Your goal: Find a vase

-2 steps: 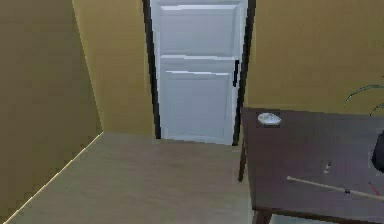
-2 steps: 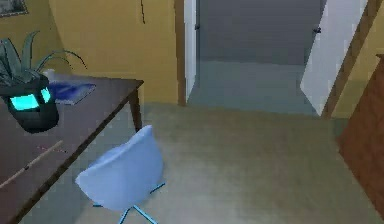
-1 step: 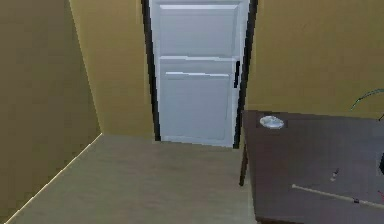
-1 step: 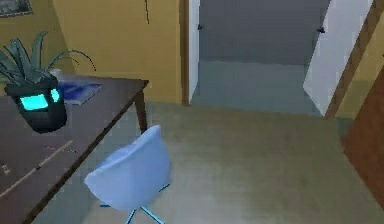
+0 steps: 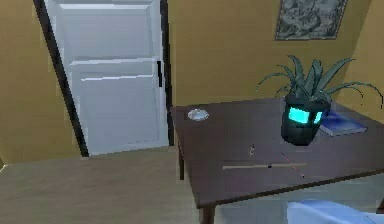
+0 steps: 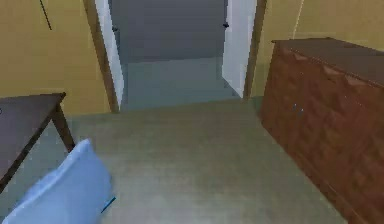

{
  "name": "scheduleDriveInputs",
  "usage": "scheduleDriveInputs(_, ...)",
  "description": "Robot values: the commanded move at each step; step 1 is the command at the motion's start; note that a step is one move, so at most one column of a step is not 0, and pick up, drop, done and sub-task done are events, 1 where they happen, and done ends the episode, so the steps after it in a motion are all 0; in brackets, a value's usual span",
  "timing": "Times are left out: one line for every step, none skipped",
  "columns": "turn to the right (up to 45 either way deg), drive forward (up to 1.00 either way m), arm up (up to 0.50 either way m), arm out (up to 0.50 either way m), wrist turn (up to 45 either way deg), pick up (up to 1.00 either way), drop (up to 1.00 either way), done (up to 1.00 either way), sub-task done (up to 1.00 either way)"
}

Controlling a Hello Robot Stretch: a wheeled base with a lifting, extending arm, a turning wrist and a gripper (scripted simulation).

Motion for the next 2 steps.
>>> scheduleDriveInputs(0.0,1.00,0.00,0.00,0.0,0.00,0.00,0.00,0.00)
scheduleDriveInputs(0.0,0.00,0.00,0.00,0.0,0.00,0.00,1.00,0.00)
